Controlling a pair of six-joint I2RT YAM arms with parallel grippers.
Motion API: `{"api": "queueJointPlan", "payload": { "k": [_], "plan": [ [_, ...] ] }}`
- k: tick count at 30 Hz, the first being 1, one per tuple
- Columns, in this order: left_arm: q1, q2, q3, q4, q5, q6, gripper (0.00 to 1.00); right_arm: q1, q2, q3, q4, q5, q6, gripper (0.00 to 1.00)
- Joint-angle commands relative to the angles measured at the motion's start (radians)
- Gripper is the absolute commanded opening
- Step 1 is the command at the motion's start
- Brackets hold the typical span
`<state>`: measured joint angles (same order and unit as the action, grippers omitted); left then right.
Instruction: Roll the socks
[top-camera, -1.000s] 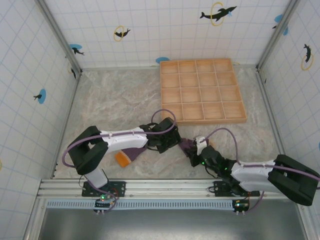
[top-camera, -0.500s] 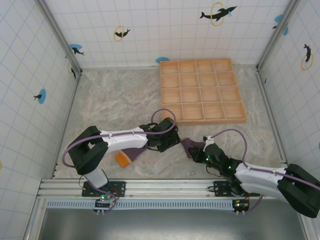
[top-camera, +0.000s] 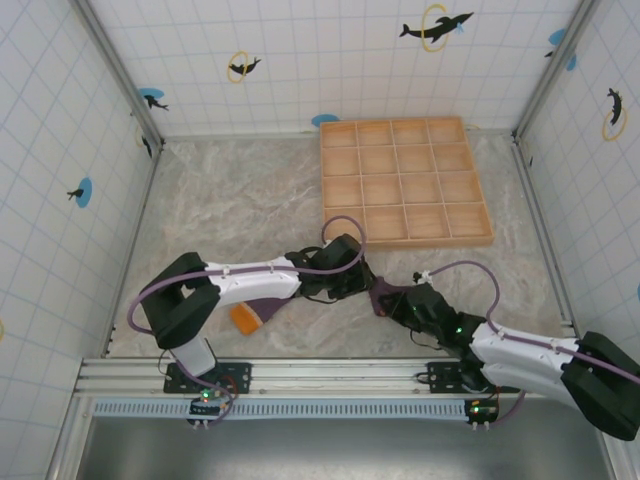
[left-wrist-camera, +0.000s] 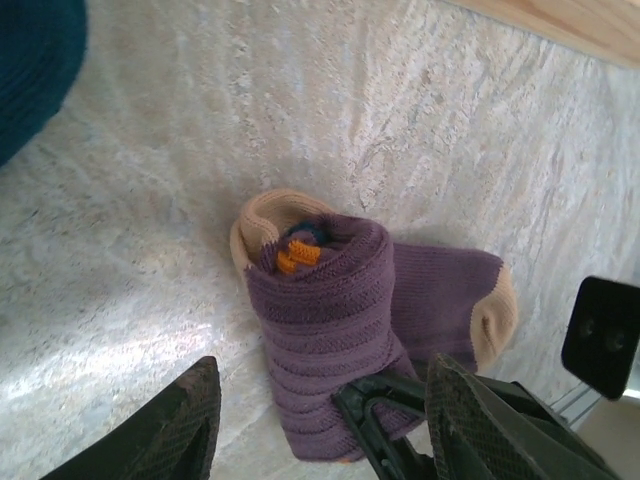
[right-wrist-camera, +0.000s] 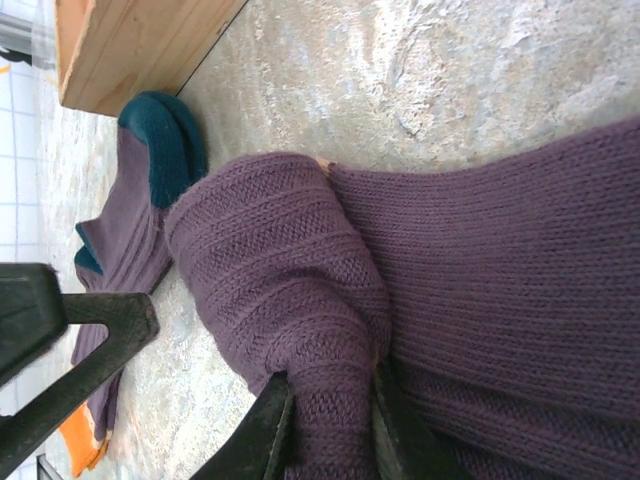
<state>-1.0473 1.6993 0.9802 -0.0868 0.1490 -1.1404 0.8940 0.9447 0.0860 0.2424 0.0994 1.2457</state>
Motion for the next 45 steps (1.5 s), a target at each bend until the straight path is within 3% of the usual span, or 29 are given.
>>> {"api": "queueJointPlan", "payload": {
  "k": [1,14,22,35,40,45],
  "plan": [
    [-0.002,0.027,0.005,0.027,0.018,0.101,0.56,-0.013,0.071,-0.059,-0.384,-0.046,0.027,0.00],
    [-0.006,0.099,-0.038,0.114,0.049,0.117,0.54,-0.074,0.084,-0.086,-0.325,-0.102,0.004,0.00],
    [-0.006,0.167,-0.025,0.168,0.067,0.079,0.47,-0.075,0.077,-0.089,-0.298,-0.113,0.004,0.00],
    [-0.007,0.244,-0.012,0.167,0.035,0.042,0.27,-0.075,0.023,-0.103,-0.267,-0.118,-0.004,0.00],
    [-0.006,0.238,-0.012,0.129,0.008,0.047,0.02,-0.078,0.009,-0.102,-0.267,-0.109,-0.019,0.00],
    [-0.005,0.226,0.023,0.087,-0.011,0.052,0.00,-0.076,0.007,-0.037,-0.302,-0.099,-0.089,0.17]
  ]
}}
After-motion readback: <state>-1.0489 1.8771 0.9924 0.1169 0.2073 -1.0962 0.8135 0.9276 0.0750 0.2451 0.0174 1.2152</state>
